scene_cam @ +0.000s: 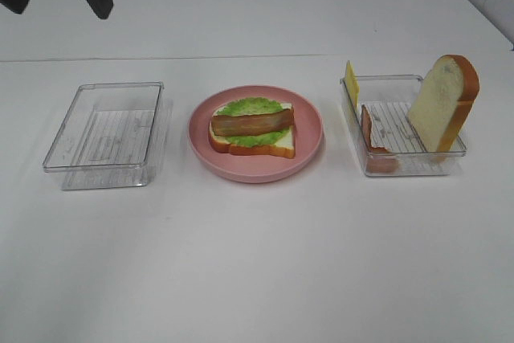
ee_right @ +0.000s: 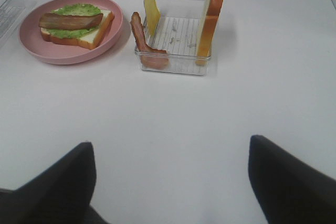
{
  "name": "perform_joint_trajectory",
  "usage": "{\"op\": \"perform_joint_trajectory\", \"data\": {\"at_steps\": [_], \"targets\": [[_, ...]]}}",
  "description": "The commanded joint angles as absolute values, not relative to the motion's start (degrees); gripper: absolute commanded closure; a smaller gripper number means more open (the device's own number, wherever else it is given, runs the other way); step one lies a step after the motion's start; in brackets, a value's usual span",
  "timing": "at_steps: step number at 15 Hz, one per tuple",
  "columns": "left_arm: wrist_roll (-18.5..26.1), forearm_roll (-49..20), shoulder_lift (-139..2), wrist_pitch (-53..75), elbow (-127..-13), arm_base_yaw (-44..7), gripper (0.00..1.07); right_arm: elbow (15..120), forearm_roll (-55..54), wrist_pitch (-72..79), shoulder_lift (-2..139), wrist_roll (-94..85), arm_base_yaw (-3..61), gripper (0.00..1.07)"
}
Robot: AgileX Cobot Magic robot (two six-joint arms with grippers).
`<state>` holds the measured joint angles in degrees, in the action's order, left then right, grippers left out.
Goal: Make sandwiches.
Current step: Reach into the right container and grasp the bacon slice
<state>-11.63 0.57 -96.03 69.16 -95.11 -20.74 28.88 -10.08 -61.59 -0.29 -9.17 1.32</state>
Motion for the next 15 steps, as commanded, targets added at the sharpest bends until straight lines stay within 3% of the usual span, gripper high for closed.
{"op": "perform_joint_trajectory", "data": {"at_steps": [1, 5, 9, 12, 15], "targets": [[-11.63, 0.0, -89.55, 73.68, -90.58, -20.86, 0.22, 28.93, -10.26, -61.02, -1.2, -9.68, 1.09, 0.31], [-11.17, 0.0, -67.04, 68.64, -69.39, -20.86, 0.22, 28.93, -10.26, -61.02, -1.2, -9.68, 1.09, 0.31], [-9.63, 0.0, -51.51, 67.32, -57.47, -20.86, 0.22, 28.93, -10.26, -61.02, -1.2, -9.68, 1.09, 0.31], [-5.61, 0.0, -40.62, 66.81, -50.65, -20.86, 0.22, 28.93, -10.26, -61.02, -1.2, -9.68, 1.09, 0.31], [-4.35, 0.0, -22.17, 64.86, -41.88, -20.86, 0.22, 28.93, -10.26, -61.02, -1.2, -9.68, 1.09, 0.31]]}}
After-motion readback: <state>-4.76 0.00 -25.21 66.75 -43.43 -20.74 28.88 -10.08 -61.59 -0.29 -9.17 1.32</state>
